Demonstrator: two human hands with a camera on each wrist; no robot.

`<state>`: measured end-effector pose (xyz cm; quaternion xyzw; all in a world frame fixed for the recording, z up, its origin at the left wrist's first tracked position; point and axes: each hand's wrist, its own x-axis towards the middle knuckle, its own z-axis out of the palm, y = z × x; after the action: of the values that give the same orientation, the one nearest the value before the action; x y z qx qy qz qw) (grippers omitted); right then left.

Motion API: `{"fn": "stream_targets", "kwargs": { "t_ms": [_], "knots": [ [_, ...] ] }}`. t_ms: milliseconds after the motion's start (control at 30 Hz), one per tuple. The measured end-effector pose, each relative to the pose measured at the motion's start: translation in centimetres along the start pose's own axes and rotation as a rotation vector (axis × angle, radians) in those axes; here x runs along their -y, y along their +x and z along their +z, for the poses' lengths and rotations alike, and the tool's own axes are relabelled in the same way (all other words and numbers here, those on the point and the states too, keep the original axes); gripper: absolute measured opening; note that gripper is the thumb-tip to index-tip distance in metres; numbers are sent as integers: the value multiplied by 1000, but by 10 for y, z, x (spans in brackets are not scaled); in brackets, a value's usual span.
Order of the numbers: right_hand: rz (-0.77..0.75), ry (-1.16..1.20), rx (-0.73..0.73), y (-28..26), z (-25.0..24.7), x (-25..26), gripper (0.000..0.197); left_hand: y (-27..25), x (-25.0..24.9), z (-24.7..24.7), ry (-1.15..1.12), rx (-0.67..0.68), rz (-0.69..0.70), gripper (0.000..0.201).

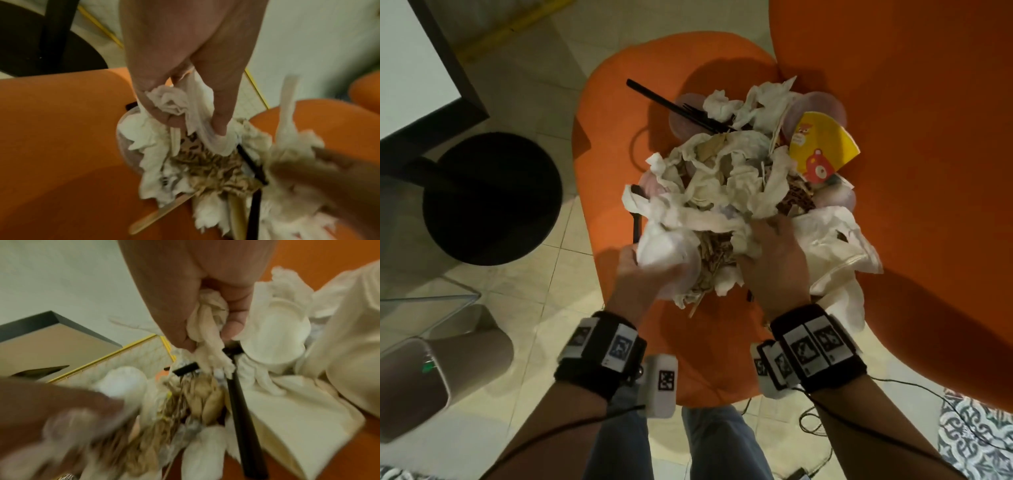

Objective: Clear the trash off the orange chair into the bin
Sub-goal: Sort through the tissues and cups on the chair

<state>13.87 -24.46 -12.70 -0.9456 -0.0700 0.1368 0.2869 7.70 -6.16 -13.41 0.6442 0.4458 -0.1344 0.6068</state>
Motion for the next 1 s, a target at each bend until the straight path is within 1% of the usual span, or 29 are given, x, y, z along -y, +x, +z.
{"fn": "stream_targets", "kwargs": {
  "t_ms": [33,67,133,167,233,267,300,433,500,600,733,767,867,1000],
  "knots": [
    [-14,-10,-6,1,-6,3,45,2,6,5,85,-13,8,79],
    [-25,-59,23,3,-8,5,51,2,10,10,127,-2,24,83],
    [-31,-198,108,10,-9,6,61,6,15,15,159,40,32,95],
    [-42,-265,129,13,-8,6,63,7,16,17,164,51,16,98],
    [-52,-359,152,19,-6,7,59,11,14,21,171,52,13,99],
    [-48,-392,156,21,-5,8,55,13,13,24,179,42,25,97],
    [-41,-412,154,22,-5,9,50,12,9,26,192,42,7,94],
    [-45,-408,112,26,-3,9,36,11,10,28,196,93,24,91],
    [-36,-341,72,25,-6,7,38,6,8,28,167,114,32,86],
    [-66,-211,-54,23,-16,5,39,-4,5,27,77,145,48,84],
    [-130,-74,-211,22,-37,13,41,-17,-7,23,-28,199,172,56],
    [-145,-59,-251,22,-43,17,41,-20,-13,21,-28,202,209,54],
    [-204,-17,-370,24,-63,30,40,-28,-27,19,51,133,337,59],
    [-250,32,-457,28,-89,47,37,-37,-50,20,153,64,481,71]
  ]
}}
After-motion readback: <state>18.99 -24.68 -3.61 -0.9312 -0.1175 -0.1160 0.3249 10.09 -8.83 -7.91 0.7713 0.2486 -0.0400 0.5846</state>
